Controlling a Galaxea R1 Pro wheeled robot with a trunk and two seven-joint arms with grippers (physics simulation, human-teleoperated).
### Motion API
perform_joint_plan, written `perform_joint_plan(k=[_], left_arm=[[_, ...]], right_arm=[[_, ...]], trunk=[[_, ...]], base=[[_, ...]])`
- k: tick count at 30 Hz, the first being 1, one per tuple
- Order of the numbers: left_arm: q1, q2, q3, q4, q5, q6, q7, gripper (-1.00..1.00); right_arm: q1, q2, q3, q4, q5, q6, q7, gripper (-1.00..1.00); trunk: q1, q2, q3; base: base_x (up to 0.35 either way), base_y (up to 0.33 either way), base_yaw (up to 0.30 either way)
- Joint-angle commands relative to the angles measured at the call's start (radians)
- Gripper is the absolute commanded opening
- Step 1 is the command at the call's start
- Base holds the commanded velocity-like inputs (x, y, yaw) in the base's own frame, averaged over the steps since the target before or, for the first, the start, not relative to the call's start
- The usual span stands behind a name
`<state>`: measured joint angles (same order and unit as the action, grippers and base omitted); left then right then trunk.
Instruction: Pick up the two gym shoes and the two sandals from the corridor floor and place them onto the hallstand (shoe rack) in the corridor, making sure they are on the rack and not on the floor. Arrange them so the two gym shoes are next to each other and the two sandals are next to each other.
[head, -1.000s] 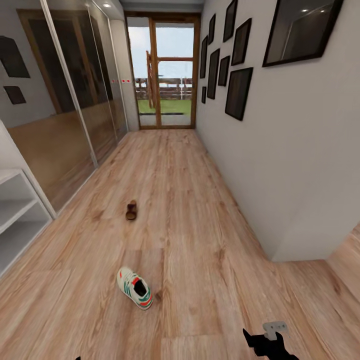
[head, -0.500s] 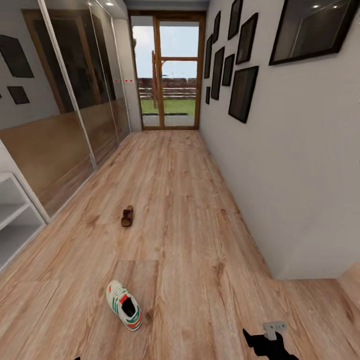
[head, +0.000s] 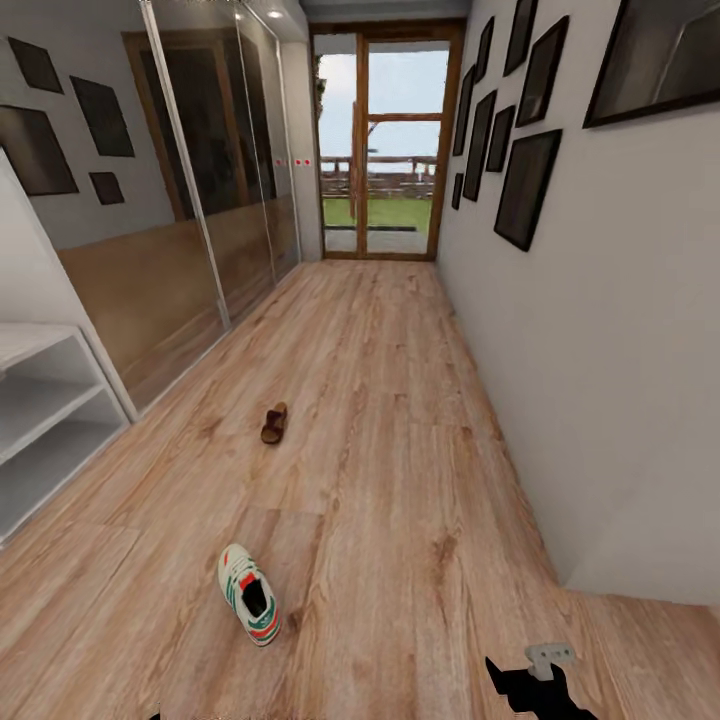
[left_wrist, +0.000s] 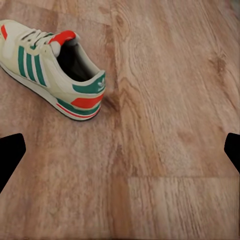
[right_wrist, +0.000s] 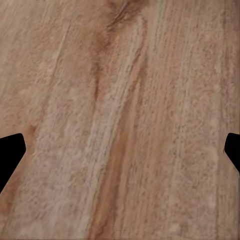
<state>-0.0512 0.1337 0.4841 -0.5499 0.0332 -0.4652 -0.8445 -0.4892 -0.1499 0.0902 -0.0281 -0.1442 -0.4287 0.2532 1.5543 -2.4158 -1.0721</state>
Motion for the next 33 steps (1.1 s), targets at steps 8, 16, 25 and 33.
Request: perform_joint_plan(k=[8, 16, 25, 33], left_arm=[[-0.001, 0.0, 0.004, 0.001, 0.004, 0.0, -0.008, 1.0], [-0.001, 0.0, 0.009, 0.001, 0.004, 0.001, -0.008, 1.0], [-0.001, 0.0, 0.043, 0.001, 0.002, 0.0, -0.008, 1.0], [-0.001, 0.0, 0.045, 0.001, 0.002, 0.0, -0.008, 1.0]], right_arm=[[0.0, 0.0, 0.008, 0.0, -0.011, -0.002, 0.004, 1.0], [0.0, 0.0, 0.009, 0.0, -0.01, -0.002, 0.003, 1.0], [0.0, -0.001, 0.011, 0.002, -0.005, -0.004, 0.009, 1.0], [0.0, -0.002, 0.012, 0.002, 0.004, -0.004, 0.01, 1.0]], trunk=[[0.0, 0.0, -0.001], [0.0, 0.0, -0.001], [0.0, 0.0, -0.001], [0.0, 0.0, -0.001]], base=[[0.0, -0.273, 0.277], [0.0, -0.273, 0.277], [0.0, -0.273, 0.277], [0.005, -0.273, 0.135]])
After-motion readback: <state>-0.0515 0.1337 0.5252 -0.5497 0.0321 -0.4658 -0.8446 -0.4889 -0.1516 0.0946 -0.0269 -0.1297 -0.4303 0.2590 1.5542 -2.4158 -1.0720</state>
